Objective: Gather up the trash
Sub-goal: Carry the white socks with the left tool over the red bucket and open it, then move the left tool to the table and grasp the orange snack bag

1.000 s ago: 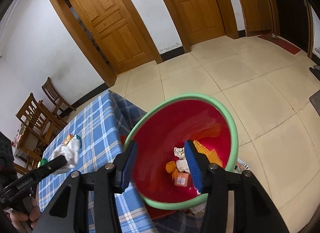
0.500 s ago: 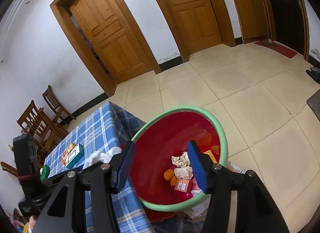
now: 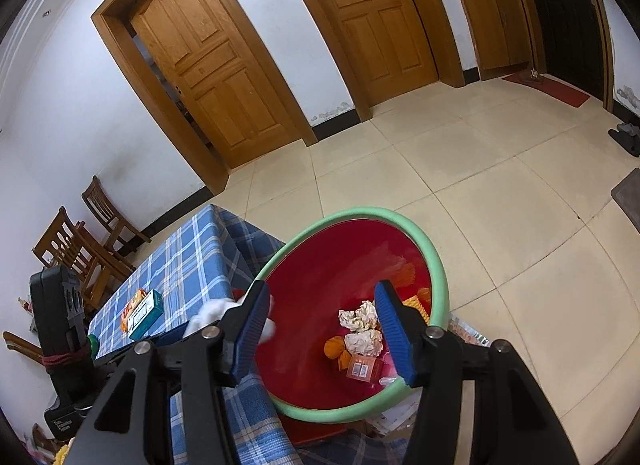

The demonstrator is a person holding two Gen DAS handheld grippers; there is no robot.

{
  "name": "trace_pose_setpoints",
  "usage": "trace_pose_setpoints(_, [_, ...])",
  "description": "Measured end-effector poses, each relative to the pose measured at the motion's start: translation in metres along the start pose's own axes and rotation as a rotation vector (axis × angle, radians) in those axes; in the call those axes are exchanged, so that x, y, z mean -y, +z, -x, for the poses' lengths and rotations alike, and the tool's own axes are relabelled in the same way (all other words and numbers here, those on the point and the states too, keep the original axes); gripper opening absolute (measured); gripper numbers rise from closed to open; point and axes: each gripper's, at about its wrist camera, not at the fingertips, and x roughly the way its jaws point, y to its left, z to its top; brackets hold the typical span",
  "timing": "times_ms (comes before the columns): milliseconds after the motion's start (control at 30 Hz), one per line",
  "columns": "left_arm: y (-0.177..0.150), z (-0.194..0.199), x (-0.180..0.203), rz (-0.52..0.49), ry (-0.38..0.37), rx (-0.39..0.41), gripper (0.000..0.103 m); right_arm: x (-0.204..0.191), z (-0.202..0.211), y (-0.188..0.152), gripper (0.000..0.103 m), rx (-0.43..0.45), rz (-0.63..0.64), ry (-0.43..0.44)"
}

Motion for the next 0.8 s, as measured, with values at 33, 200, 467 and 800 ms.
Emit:
trace_pose_setpoints(33, [0.000, 0.001, 0.002, -0.003, 0.001, 0.004, 0.054, 0.000, 0.000, 0.000, 0.058, 0.000, 0.000, 0.000])
trace_pose_setpoints(200, [0.002, 0.009, 0.003, -0.007, 0.013, 0.027, 0.056, -0.001, 0.001, 0.001, 0.058, -0.003, 0.002, 0.003])
trace_pose_setpoints(467, [0.006, 0.030, -0.018, 0.029, 0.055, 0.059, 0.056, -0.005, 0.002, 0.001, 0.061, -0.002, 0.013, 0.011])
trace_pose_setpoints(800, [0.014, 0.056, -0.090, 0.129, 0.174, 0.083, 0.056, -0.017, -0.003, 0.000, 0.063, -0.018, 0.029, 0.019])
